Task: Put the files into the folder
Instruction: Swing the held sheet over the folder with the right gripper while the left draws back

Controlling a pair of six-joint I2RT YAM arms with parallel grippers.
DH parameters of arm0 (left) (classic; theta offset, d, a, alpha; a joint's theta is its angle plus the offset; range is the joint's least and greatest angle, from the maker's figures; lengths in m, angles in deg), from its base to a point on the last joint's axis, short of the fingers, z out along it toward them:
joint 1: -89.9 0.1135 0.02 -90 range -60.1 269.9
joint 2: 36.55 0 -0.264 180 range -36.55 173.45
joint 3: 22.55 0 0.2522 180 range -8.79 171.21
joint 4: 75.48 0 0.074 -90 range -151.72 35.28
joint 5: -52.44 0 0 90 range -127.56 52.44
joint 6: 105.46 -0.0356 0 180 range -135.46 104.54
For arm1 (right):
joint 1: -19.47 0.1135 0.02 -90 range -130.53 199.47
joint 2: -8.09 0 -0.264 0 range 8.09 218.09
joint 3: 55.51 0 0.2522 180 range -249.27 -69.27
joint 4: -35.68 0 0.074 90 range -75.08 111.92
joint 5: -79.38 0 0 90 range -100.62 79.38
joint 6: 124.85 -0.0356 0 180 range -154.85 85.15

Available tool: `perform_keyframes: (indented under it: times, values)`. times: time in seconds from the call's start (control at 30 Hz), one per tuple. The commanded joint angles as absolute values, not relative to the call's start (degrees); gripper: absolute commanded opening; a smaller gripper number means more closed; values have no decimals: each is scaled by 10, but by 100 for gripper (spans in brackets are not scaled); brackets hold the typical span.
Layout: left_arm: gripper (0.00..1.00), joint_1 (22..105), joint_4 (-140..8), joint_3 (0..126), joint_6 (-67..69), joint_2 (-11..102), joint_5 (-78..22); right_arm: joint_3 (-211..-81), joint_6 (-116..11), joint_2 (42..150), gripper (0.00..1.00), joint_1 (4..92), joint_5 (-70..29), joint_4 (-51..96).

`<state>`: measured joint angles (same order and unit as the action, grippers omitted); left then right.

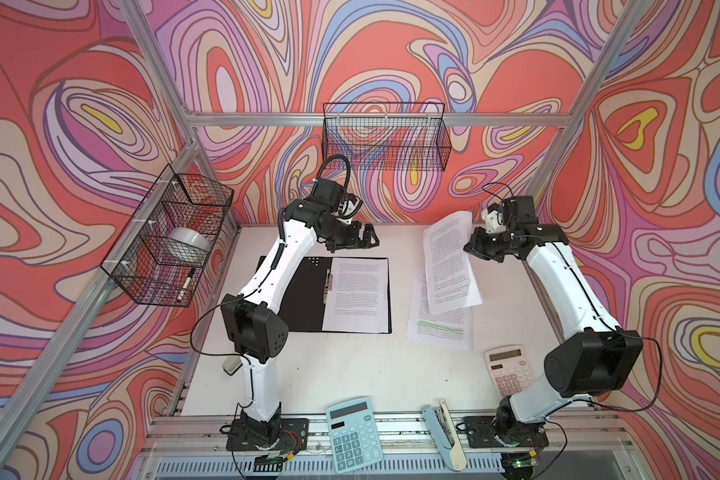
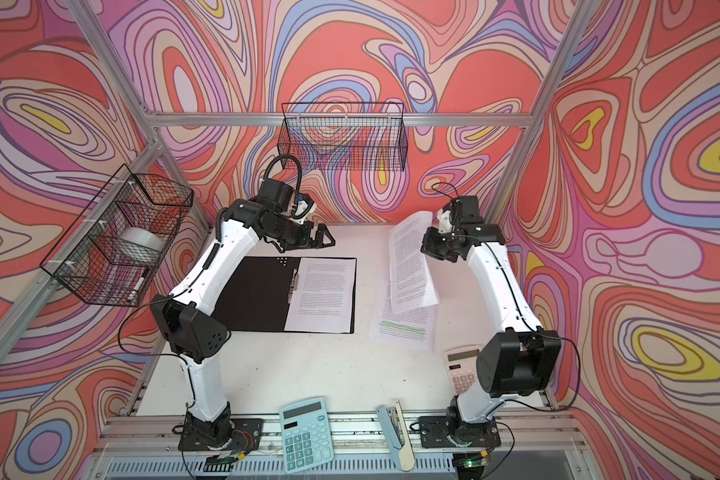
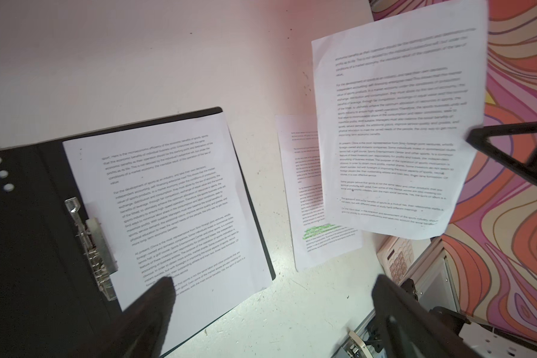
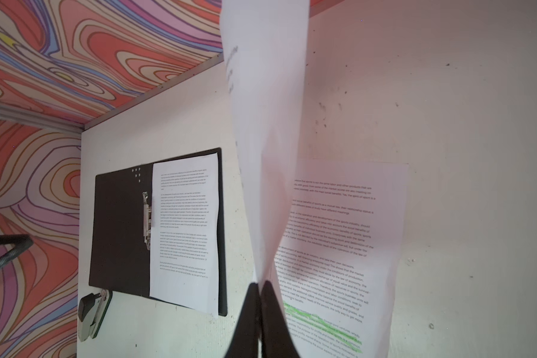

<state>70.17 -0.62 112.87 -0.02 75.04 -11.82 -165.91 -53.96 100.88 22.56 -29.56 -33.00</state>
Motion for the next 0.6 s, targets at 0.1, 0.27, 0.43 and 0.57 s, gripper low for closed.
perform_keyframes:
  times: [0.1, 0.27, 0.43, 0.57]
  values:
    - [100, 770, -20, 1058, 15, 687, -91, -1722, -571, 1040, 0, 295, -304, -349]
    - [100, 792, -34, 1007, -15, 652, -106, -1753, -600, 1075, 0, 352, -312, -330]
    - [100, 822, -43, 977, -38, 616, -133, -1786, -631, 1119, 0, 388, -323, -304]
    - [100, 861, -73, 941, -17, 592, -104, -1793, -656, 1150, 0, 403, -346, -271]
